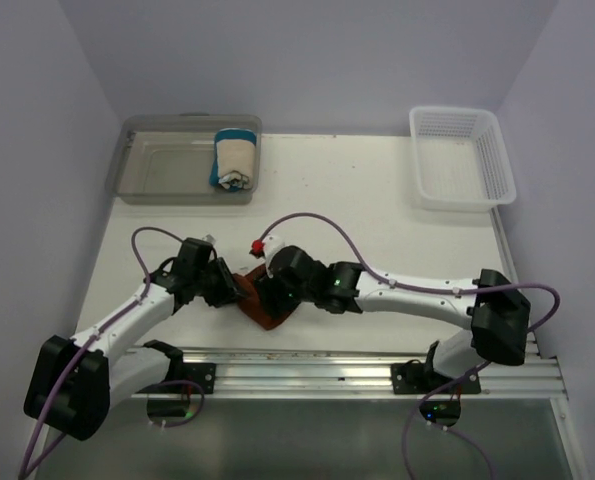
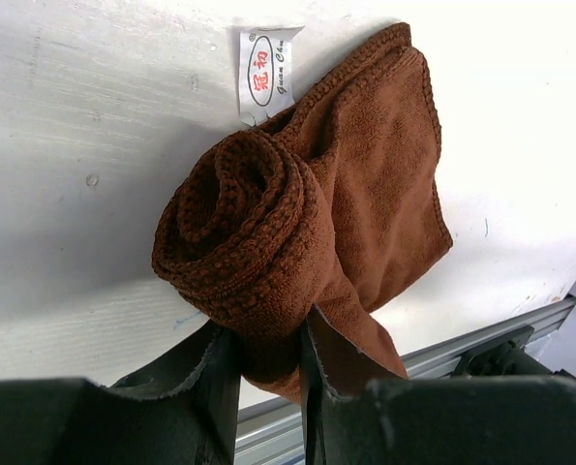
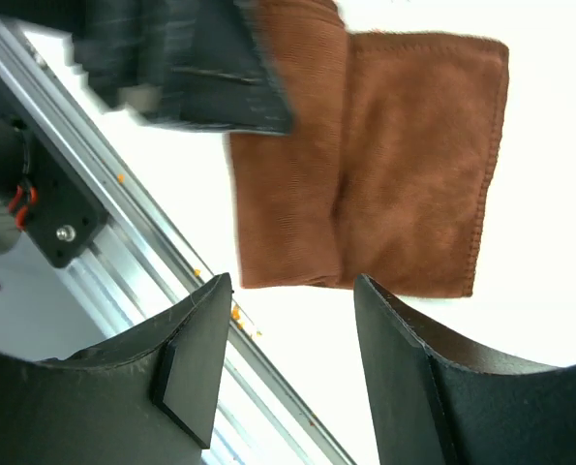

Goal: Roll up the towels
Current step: Roll the towel

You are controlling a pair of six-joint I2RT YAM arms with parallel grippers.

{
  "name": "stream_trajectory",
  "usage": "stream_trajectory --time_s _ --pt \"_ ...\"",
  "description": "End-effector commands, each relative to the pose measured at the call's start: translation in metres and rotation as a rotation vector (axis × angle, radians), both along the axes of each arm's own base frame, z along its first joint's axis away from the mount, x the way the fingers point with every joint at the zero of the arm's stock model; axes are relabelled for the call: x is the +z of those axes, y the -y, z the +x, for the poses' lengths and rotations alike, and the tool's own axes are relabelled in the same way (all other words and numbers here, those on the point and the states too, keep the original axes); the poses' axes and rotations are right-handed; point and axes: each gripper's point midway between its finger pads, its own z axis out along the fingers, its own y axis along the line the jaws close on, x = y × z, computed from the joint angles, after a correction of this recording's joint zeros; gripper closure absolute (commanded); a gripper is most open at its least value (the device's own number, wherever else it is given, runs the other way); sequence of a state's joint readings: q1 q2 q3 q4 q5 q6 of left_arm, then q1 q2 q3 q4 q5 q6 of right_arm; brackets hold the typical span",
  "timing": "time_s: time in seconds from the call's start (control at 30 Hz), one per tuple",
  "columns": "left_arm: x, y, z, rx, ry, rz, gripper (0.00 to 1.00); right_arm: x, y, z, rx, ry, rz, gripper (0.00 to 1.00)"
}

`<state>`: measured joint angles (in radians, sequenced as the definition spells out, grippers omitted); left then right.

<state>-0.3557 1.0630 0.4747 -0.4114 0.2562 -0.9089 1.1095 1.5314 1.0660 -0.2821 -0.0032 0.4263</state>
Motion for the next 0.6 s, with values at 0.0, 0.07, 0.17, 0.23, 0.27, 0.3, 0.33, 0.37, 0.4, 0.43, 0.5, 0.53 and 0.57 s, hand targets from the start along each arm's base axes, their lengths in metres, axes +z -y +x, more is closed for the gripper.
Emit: stream_trajectory --time_s 0.0,0.07,0.17,0.23,0.27,0.3,0.33,0.37,0.4,0.43,0.5,0.53,0.57 --pt "0.014 0.0 0.007 0.029 0.019 -0.014 0.76 0.01 0.016 0.005 -0.044 0.252 -0.19 0.43" --pt "0.013 0.0 0.006 0.034 0.009 -0.014 0.76 0.016 0.007 -0.006 -0.008 0.323 -0.229 0.44" --pt "0.014 0.0 0.005 0.038 0.006 -0.017 0.76 0.012 -0.007 -0.016 0.04 0.392 -0.282 0.43" --pt "0.015 0.001 0.006 0.039 0.008 -0.02 0.76 0.007 -0.016 -0.023 0.074 0.429 -0.326 0.43" --pt "0.015 0.001 0.006 0.04 0.006 -0.02 0.76 0.006 -0.018 -0.024 0.077 0.446 -0.342 0.42" --pt "0.015 0.001 0.006 0.04 0.006 -0.02 0.76 0.006 -0.019 -0.023 0.066 0.478 -0.365 0.41" --pt "0.016 0.001 0.006 0.04 0.009 -0.021 0.76 0.006 -0.023 -0.027 0.078 0.489 -0.376 0.41" --pt "0.015 0.001 0.005 0.04 0.005 -0.02 0.76 0.0 -0.025 -0.028 0.088 0.5 -0.4 0.41" --pt "0.016 0.001 0.006 0.042 0.007 -0.024 0.76 -0.001 -0.025 -0.029 0.087 0.516 -0.414 0.41" --pt "0.016 0.001 0.006 0.042 0.006 -0.023 0.75 -0.001 -0.029 -0.033 0.098 0.531 -0.415 0.4" --pt "0.017 0.001 0.006 0.042 0.006 -0.023 0.75 -0.007 -0.032 -0.036 0.112 0.546 -0.434 0.4" --pt "0.017 0.002 0.006 0.041 0.007 -0.025 0.75 -0.005 -0.034 -0.037 0.109 0.559 -0.438 0.4" --pt "0.017 0.002 0.006 0.041 0.004 -0.026 0.75 -0.007 -0.035 -0.037 0.114 0.57 -0.45 0.4"
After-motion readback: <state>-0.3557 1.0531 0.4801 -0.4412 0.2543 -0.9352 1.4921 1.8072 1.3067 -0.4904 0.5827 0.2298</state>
